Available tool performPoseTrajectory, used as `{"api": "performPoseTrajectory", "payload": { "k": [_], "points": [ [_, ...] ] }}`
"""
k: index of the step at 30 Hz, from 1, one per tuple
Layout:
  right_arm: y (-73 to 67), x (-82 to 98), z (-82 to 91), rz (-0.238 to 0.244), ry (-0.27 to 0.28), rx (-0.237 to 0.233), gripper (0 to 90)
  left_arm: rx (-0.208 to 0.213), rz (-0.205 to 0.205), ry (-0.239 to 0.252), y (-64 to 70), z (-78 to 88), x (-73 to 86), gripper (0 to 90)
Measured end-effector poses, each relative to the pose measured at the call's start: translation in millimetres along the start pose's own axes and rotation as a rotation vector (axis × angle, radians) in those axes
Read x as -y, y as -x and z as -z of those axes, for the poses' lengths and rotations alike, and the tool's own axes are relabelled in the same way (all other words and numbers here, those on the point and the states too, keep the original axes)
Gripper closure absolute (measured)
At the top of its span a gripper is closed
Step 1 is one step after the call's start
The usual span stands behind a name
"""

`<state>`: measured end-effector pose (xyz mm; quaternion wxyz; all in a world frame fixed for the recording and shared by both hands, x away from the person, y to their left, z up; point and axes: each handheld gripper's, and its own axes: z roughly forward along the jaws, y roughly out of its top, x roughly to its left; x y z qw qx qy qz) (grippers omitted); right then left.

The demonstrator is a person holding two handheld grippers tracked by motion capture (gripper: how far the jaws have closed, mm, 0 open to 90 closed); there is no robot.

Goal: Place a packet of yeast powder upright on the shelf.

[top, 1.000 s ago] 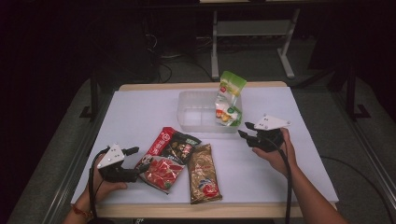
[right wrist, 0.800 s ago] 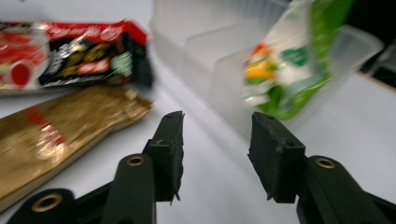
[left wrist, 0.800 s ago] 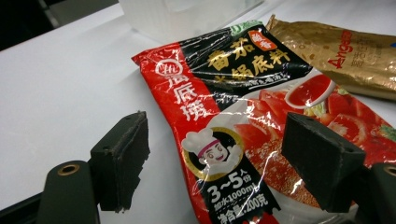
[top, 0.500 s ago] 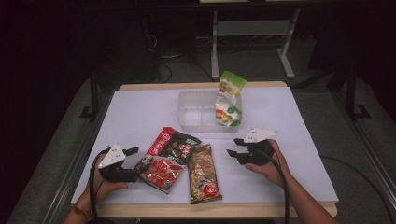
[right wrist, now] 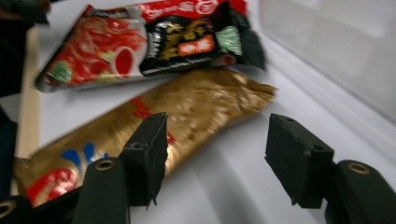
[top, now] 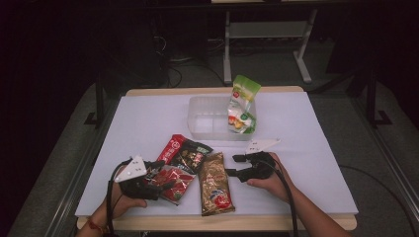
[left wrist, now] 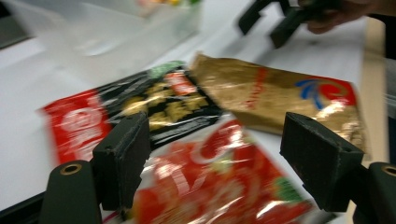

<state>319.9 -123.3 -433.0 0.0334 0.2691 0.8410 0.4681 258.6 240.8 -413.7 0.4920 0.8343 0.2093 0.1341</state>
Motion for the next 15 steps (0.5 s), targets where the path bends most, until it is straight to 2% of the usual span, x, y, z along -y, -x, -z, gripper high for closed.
{"api": "performPoseTrajectory", "payload": {
  "k": [3, 5, 8, 9, 11, 13, 15],
  "points": [
    [-3.7, -3.0, -10.4, -0.020, -0.019, -0.054, 33.8, 0.024, -0.038, -0.036, 12.5, -8.7, -2.7, 23.5],
    [-6.9, -4.1, -16.1, -0.023, -0.037, -0.076, 31.8, 0.027, -0.053, -0.058, 16.2, -12.2, -1.9, 23.4],
    [-9.3, -3.8, -24.6, -0.046, -0.077, -0.109, 28.2, 0.017, -0.038, -0.074, 14.1, -14.2, 1.4, 23.4],
    [-10.0, -3.2, -27.5, -0.053, -0.094, -0.112, 27.0, 0.010, -0.033, -0.082, 12.2, -14.5, 2.7, 23.3],
    [-10.5, -1.9, -33.3, -0.056, -0.133, -0.090, 24.5, 0.005, -0.022, -0.093, 9.9, -15.7, 5.3, 23.3],
    [-10.4, -0.8, -38.9, -0.079, -0.160, -0.096, 21.0, 0.004, -0.024, -0.101, 9.3, -17.0, 7.1, 23.2],
    [-10.6, -1.3, -41.1, -0.092, -0.166, -0.094, 20.2, 0.008, -0.028, -0.108, 8.8, -18.6, 7.7, 23.2]
  ]
}}
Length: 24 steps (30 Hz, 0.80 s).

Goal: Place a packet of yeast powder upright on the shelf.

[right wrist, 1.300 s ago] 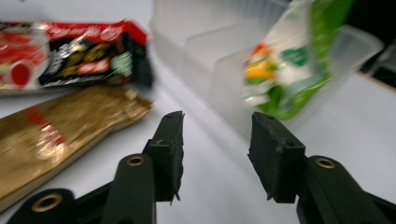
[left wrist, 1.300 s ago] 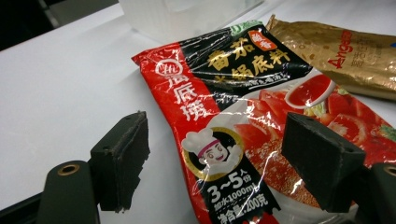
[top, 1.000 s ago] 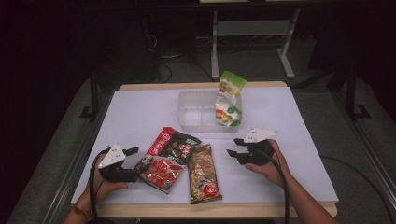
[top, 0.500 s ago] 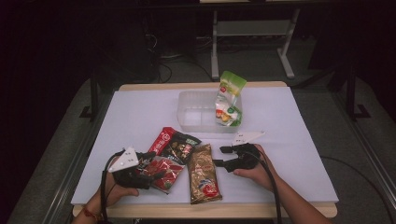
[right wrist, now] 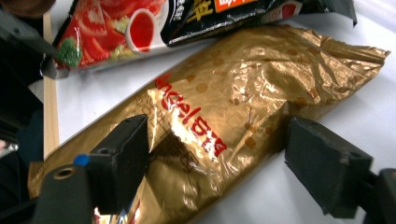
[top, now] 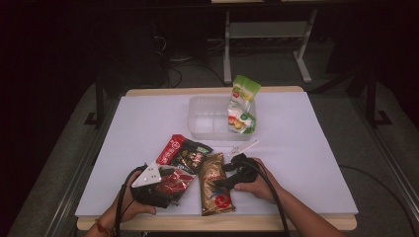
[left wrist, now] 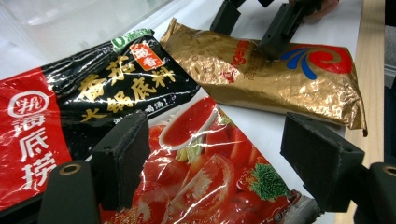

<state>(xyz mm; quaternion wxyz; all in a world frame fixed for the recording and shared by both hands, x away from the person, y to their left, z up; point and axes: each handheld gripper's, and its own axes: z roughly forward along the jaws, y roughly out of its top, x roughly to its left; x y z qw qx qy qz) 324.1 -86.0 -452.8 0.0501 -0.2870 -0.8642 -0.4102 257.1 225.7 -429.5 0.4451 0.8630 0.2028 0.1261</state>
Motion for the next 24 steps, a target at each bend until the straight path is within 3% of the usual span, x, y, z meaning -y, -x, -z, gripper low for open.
{"api": "performPoseTrajectory", "payload": {
  "k": [5, 10, 18, 24],
  "points": [
    [-2.0, -0.4, -0.9, -0.015, 0.008, 0.029, 26.1, 0.010, -0.001, -0.016, 0.0, -4.9, 1.3, 23.1],
    [-6.2, -1.1, 1.7, 0.020, 0.007, 0.043, 48.9, 0.017, -0.001, -0.026, -0.5, -7.7, 1.5, 23.0],
    [-7.1, -2.0, 7.1, 0.032, 0.038, 0.043, 86.9, 0.028, 0.002, -0.025, -0.7, -10.4, 0.6, 23.0],
    [-12.6, -1.5, 10.9, 0.072, 0.059, 0.072, 90.0, 0.032, 0.002, -0.019, -1.0, -9.7, 0.2, 23.0]
  ]
}}
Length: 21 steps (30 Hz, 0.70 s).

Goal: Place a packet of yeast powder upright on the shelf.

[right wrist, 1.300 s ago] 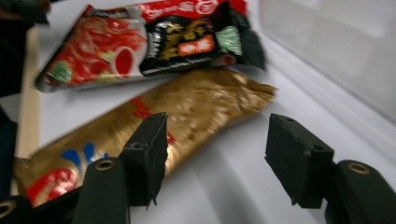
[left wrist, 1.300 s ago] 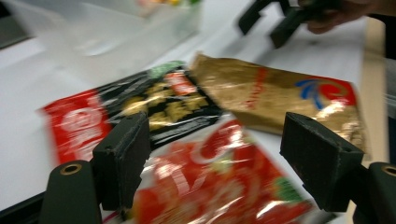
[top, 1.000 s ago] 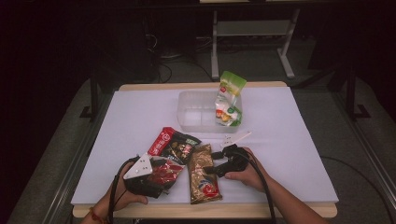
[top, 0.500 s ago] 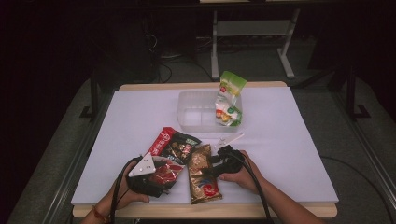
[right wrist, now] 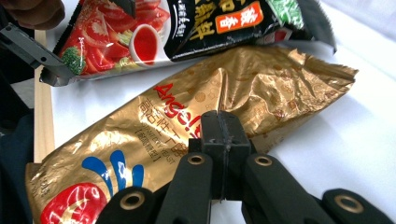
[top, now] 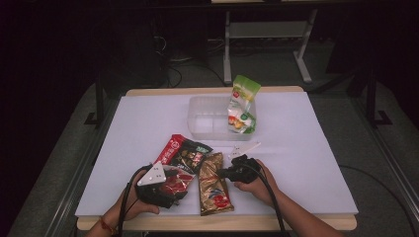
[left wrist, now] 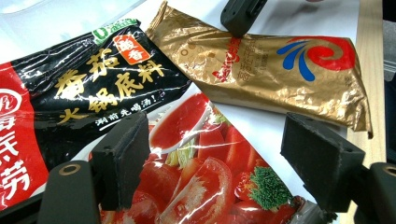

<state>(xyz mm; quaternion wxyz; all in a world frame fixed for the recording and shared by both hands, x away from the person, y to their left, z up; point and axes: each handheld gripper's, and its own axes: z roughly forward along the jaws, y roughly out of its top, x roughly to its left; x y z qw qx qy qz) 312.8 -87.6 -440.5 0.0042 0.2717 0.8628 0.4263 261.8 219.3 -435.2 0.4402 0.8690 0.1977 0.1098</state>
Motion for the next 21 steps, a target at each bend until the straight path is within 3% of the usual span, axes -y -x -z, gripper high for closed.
{"api": "performPoseTrajectory", "payload": {
  "k": [8, 9, 11, 13, 16, 18, 21],
  "points": [
    [-4.1, 0.7, 20.3, 0.012, 0.039, 0.009, 90.0, 0.053, 0.029, 0.032, 3.3, 0.1, -3.5, 23.0],
    [-2.1, 0.8, 21.2, -0.005, 0.043, 0.007, 86.7, 0.059, 0.028, 0.033, 4.1, -0.2, -4.0, 22.9],
    [4.9, -0.4, 19.3, -0.056, 0.044, 0.023, 57.0, 0.065, 0.022, 0.029, 6.4, -1.2, -4.9, 22.9],
    [13.5, -2.8, 13.4, -0.076, 0.031, 0.049, 42.2, 0.071, 0.016, 0.022, 8.0, -2.8, -5.9, 22.8],
    [25.3, -6.8, 4.3, -0.100, 0.045, 0.027, 32.0, 0.084, 0.008, 0.016, 10.4, -4.6, -6.8, 22.8],
    [31.1, -11.0, -0.3, -0.101, 0.042, 0.039, 27.2, 0.092, 0.008, 0.015, 11.4, -5.0, -6.8, 22.6],
    [43.5, -16.9, -7.6, -0.155, 0.038, 0.003, 23.7, 0.097, 0.008, 0.012, 11.7, -4.7, -6.6, 22.5]
  ]
}}
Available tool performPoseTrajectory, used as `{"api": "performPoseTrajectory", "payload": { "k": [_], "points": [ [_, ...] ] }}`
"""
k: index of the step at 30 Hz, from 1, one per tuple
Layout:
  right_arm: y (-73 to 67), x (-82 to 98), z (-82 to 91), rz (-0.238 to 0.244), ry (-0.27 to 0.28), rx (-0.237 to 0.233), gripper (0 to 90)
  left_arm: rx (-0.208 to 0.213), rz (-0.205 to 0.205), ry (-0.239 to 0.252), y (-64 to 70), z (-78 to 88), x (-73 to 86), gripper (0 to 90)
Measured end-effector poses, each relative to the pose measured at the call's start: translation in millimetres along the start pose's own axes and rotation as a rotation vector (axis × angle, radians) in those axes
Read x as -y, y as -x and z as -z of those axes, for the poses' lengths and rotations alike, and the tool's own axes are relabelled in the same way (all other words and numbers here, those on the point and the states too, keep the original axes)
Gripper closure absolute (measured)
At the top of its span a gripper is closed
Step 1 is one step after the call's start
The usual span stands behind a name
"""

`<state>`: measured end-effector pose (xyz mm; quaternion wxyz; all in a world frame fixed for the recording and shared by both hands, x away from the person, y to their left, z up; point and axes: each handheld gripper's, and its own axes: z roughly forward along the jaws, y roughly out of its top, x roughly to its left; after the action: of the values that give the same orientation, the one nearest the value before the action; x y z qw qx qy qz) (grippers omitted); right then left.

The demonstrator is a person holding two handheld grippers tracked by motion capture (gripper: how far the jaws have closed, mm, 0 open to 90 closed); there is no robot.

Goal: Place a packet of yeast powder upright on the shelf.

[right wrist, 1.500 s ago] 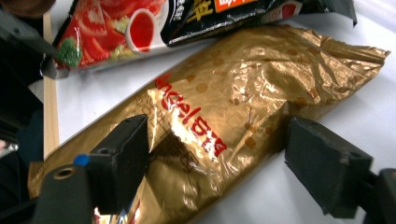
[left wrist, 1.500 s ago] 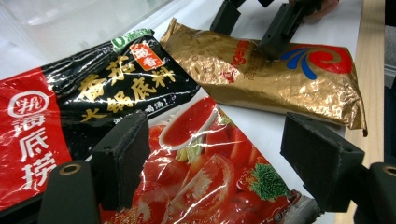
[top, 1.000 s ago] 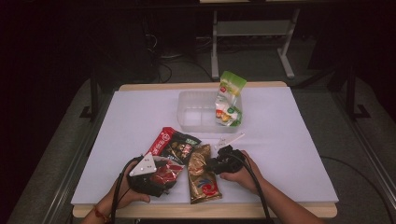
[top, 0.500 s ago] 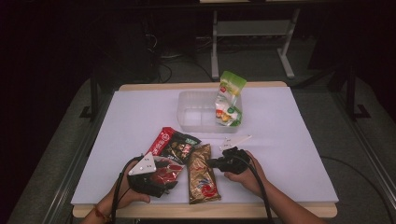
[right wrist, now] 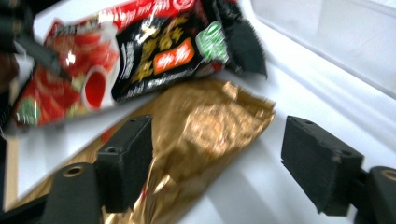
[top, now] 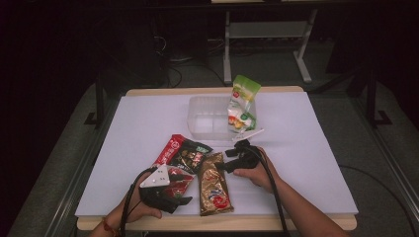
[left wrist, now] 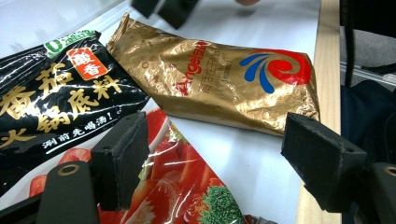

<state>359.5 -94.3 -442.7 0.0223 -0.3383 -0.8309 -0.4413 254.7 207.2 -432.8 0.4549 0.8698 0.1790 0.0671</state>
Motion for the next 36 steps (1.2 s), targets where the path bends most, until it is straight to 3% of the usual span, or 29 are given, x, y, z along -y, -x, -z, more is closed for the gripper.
{"api": "performPoseTrajectory", "payload": {
  "k": [4, 8, 11, 13, 16, 21, 27, 31, 36],
  "points": [
    [6.8, -5.8, -15.0, -0.034, -0.030, -0.035, 19.6, 0.005, 0.001, 0.003, 0.6, 0.0, 0.6, 22.5],
    [2.8, -6.3, -25.4, -0.032, -0.064, -0.076, 17.6, 0.007, -0.003, 0.002, 1.2, -0.5, 0.1, 22.5],
    [-0.9, -6.6, -26.4, -0.009, -0.073, -0.081, 29.8, 0.011, -0.002, -0.001, 1.3, -1.2, -0.7, 22.4],
    [-0.9, -5.5, -23.9, -0.013, -0.056, -0.096, 46.5, 0.010, 0.001, 0.003, 1.0, -1.2, -1.1, 22.5],
    [1.1, -5.5, -17.3, 0.005, -0.039, -0.072, 68.2, 0.007, 0.009, 0.003, -0.1, -1.7, -1.2, 22.4],
    [0.3, -1.8, -11.5, 0.037, -0.026, -0.047, 84.9, 0.010, 0.012, 0.006, -0.6, -2.5, -2.0, 22.4],
    [-9.8, -0.8, 9.6, 0.080, 0.014, -0.023, 88.8, 0.004, 0.036, 0.031, -2.0, 1.1, -5.9, 22.5],
    [-16.2, 1.1, 26.8, 0.113, 0.066, -0.015, 89.1, 0.027, 0.074, 0.063, -4.7, 0.0, -12.5, 21.6],
    [-22.6, 0.5, 43.5, 0.159, 0.148, -0.028, 89.2, 0.040, 0.088, 0.043, -9.5, -10.0, -21.4, 20.8]
  ]
}}
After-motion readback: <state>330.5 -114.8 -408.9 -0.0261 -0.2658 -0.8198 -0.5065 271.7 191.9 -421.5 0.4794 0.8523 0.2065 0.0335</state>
